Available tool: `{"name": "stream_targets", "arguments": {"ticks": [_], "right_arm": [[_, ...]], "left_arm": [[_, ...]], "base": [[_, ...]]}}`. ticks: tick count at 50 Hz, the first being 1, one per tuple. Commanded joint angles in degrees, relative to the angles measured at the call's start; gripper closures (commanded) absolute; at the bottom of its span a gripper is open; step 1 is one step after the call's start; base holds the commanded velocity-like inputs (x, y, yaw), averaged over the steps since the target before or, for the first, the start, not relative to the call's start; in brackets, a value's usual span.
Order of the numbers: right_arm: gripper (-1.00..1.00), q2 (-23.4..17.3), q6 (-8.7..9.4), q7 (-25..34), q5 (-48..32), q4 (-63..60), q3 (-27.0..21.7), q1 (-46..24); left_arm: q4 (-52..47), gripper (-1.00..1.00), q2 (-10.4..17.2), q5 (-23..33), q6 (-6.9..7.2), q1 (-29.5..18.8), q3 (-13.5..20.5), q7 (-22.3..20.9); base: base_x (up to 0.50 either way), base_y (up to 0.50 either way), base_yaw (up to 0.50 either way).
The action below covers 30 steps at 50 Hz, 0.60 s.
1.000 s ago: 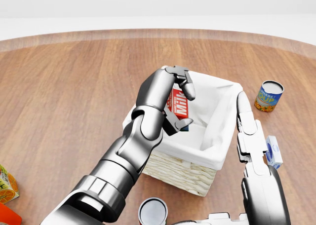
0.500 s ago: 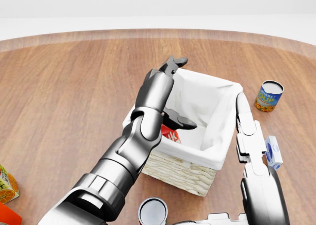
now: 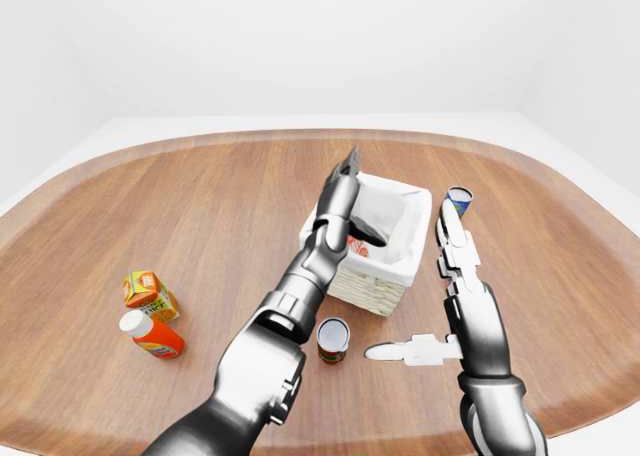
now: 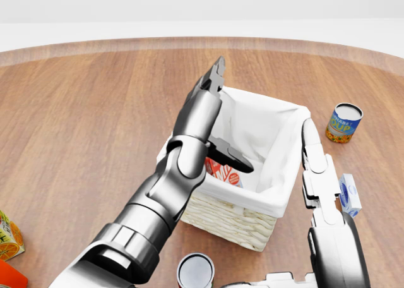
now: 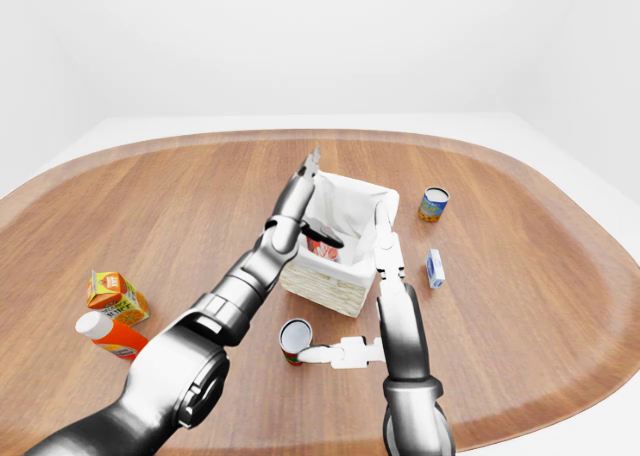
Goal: Pick the milk and place it in the basket.
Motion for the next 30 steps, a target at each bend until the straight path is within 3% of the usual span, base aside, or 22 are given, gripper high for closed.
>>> {"name": "stream_targets", "arguments": {"ticks": [1, 12, 18, 22, 25, 30], "right_arm": [[-1.00, 0.1, 0.00, 0.0, -0.2, 0.5, 0.0, -0.2], [-1.00, 0.2, 0.00, 0.1, -0.2, 0.2, 0.0, -0.4], [-1.00, 0.1, 0.00, 0.0, -0.3, 0.3, 0.2, -0.5], [-1.00, 0.1, 0.00, 0.1, -0.3, 0.2, 0.2, -0.4], [-1.00, 0.1, 0.00, 0.0, -0.3, 0.4, 0.2, -0.4], [-1.00, 0.1, 0.00, -0.2, -0.5, 0.6, 0.4, -0.3]], "left_arm": [[-6.6, -1.00, 0.7, -4.3, 0.00, 1.8, 0.7, -3.4], [-23.7, -1.00, 3.3, -10.0, 0.00, 5.5, 1.0, -9.5], [-32.0, -1.00, 4.4, -13.6, 3.86, 8.1, 1.4, -11.3], [-46.0, -1.00, 4.3, -16.8, 10.00, 12.1, 1.3, -13.9], [-52.3, -1.00, 4.7, -18.6, 10.00, 14.5, 0.9, -15.3], [-53.0, -1.00, 5.6, -21.9, 10.00, 16.6, 1.8, -16.0]], "base": [[0.00, 0.00, 0.00], [0.00, 0.00, 0.00], [0.00, 0.00, 0.00], [0.00, 0.00, 0.00], [0.00, 0.00, 0.00], [0.00, 0.00, 0.00]]}}
